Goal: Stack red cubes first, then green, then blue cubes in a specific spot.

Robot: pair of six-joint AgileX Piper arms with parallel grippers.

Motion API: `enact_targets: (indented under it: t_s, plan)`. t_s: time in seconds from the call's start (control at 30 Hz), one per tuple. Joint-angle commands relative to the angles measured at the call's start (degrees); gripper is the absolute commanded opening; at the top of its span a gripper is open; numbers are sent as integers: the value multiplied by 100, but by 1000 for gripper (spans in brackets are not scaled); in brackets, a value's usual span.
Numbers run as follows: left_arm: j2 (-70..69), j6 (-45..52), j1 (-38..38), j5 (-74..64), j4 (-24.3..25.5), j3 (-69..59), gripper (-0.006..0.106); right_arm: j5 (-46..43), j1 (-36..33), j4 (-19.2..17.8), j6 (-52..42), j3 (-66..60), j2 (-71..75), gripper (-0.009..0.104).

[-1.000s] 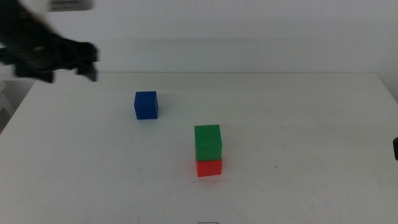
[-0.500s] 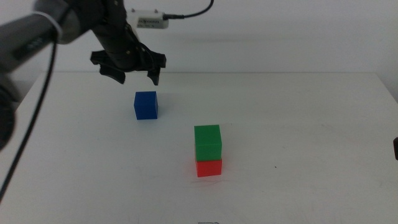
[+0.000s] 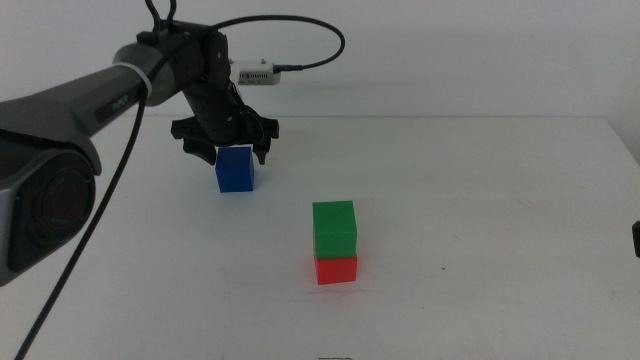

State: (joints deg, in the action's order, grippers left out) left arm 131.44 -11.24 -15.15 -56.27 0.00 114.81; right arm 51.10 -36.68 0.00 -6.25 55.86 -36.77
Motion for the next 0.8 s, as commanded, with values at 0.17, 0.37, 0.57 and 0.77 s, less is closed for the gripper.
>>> enact_targets:
  t_s: [0.17,0.37,0.57,0.77]
  plan:
    - [-256,-240,-10,238,0,190,71,-409,43,-95,-9,142,-18,79]
    - [-256,-270,-6,234,47,190,32,-409,43,-95,-9,142,-18,79]
    - [-672,-181,46,-621,0,190,-2,-409,43,-95,-9,142,-18,79]
    - [-1708,-644,-223,-1117,457,-172,-2,-409,43,-95,-9,142,-18,79]
